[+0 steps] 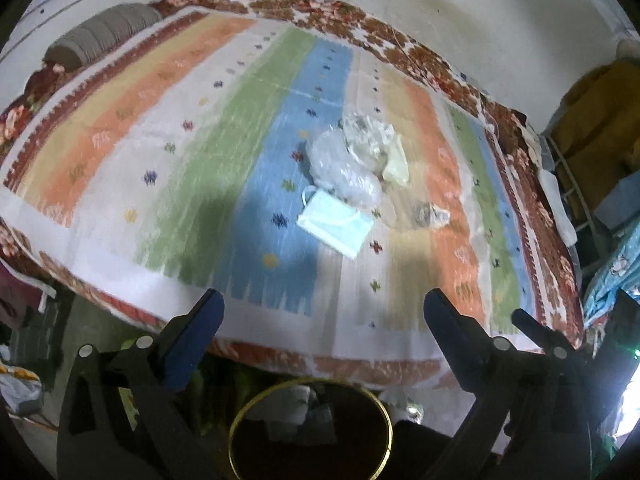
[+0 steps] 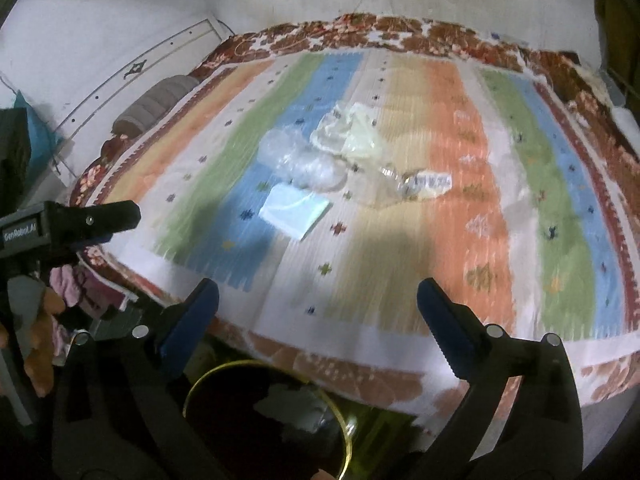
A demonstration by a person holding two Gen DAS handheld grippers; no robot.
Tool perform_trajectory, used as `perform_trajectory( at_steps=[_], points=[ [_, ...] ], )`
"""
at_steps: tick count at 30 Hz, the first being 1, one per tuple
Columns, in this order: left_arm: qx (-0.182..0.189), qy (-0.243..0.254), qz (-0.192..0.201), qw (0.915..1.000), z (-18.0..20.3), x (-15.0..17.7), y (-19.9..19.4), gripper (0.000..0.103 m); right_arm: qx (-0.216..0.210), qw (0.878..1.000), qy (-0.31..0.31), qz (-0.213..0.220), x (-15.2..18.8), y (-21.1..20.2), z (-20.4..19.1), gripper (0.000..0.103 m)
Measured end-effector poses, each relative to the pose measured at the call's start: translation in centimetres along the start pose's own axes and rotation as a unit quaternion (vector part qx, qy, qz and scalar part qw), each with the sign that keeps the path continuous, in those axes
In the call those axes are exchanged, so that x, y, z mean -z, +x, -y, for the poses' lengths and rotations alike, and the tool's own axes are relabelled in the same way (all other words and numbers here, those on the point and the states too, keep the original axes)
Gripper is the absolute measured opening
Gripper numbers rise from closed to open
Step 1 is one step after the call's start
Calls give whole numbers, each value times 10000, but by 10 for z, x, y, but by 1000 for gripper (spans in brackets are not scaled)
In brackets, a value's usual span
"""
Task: Collect trash
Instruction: 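Move both tools back over the plastic wrappers on the blanket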
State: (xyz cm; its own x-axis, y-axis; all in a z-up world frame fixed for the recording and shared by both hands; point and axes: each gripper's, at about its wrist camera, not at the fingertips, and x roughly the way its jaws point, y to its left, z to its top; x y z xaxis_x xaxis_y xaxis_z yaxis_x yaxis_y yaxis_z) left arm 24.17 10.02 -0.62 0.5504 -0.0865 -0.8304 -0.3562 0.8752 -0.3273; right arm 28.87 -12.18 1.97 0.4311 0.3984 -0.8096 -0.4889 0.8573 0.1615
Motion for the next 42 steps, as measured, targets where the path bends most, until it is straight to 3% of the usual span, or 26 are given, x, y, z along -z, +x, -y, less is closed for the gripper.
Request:
perform_trajectory(
  at_steps=[4, 6, 10, 11, 15, 19, 23, 28, 35, 38, 42],
  points=[
    [-274, 404, 287, 9984, 5, -16, 6, 98, 41, 9999, -54, 147, -11, 6, 3, 95],
    [-630, 877, 512, 9928, 14, -25, 11, 98, 115, 9997, -57, 203, -18, 10, 6, 95],
    [-1194, 1925, 1021, 9686, 35, -35, 17, 98, 237, 9992, -49, 311, -25, 15, 13, 95],
    [-1165, 2014, 1062, 9667, 36, -39, 19, 98, 307, 9990, -56, 326, -28, 19, 16, 95],
    [-883, 1799, 925, 9753, 29, -56, 26, 98, 457, 9983, -21, 359, -34, 31, 23, 95],
    [-902, 1904, 1085, 9715, 34, -67, 29, 98, 571, 9972, -26, 475, -42, 40, 25, 95],
    [-602, 1946, 1055, 9733, 37, -76, 40, 98, 635, 9965, 42, 536, -51, 52, 26, 95],
    [-442, 2262, 960, 9683, 46, -91, 61, 98, 738, 9956, 56, 572, -63, 70, 29, 94],
    [-113, 2132, 676, 9746, 48, -128, 87, 96, 962, 9927, -348, 643, -77, 90, 22, 95],
    [42, 2392, 552, 9694, 52, -130, 102, 91, 824, 9933, -484, 649, -83, 100, 18, 95],
    [-39, 2696, 413, 9621, 45, -132, 124, 90, 815, 9917, -754, 642, -87, 115, 9, 95]
  ],
)
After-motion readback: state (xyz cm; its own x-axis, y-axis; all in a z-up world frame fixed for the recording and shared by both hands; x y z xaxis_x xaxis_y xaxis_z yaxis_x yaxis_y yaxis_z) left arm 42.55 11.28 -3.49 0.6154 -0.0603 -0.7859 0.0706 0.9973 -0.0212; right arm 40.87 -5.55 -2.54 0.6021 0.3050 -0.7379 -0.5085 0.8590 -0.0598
